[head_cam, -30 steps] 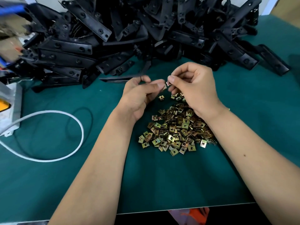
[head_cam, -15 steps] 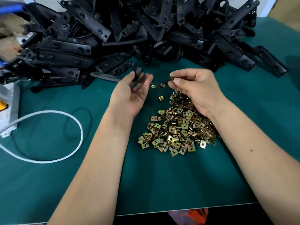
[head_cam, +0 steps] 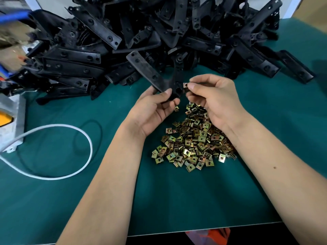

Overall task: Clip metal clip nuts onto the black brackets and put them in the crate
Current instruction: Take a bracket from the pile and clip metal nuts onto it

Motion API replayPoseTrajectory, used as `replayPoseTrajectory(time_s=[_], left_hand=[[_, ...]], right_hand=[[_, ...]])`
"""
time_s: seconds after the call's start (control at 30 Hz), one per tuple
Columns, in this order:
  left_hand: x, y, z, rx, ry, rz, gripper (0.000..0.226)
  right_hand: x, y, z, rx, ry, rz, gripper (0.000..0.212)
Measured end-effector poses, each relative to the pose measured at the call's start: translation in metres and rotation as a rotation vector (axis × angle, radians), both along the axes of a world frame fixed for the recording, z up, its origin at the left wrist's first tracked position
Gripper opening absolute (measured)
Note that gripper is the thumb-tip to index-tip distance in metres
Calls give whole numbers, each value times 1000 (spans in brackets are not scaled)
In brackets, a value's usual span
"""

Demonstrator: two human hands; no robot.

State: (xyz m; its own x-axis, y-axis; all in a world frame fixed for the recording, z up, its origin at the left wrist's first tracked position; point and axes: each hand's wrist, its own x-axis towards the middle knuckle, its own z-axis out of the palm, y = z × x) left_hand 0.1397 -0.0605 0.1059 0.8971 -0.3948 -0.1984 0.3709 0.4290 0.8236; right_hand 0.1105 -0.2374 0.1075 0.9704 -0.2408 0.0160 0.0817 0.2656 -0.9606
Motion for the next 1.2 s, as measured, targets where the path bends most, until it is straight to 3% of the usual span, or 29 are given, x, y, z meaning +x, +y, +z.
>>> replayPoseTrajectory(time_s=[0.23,0.5,0.87,1.1,1.2], left_hand=[[-1,-2,-1,-22,-13,8,20],[-1,-3,-2,34,-44,-18,22],[-5,-6,-1,67,-42,18,22],[-5,-9,-2,148,-152,89,19],[-3,-7,0,98,-154,76,18]], right_hand=[[-1,2,3,96,33,21,10],[-5,6,4,52,51,53,14],[-6,5,3,-107,34,43,20],[-4,5,2,-265,-40,4,18],[-3,2,5,-302,-88,44,21]])
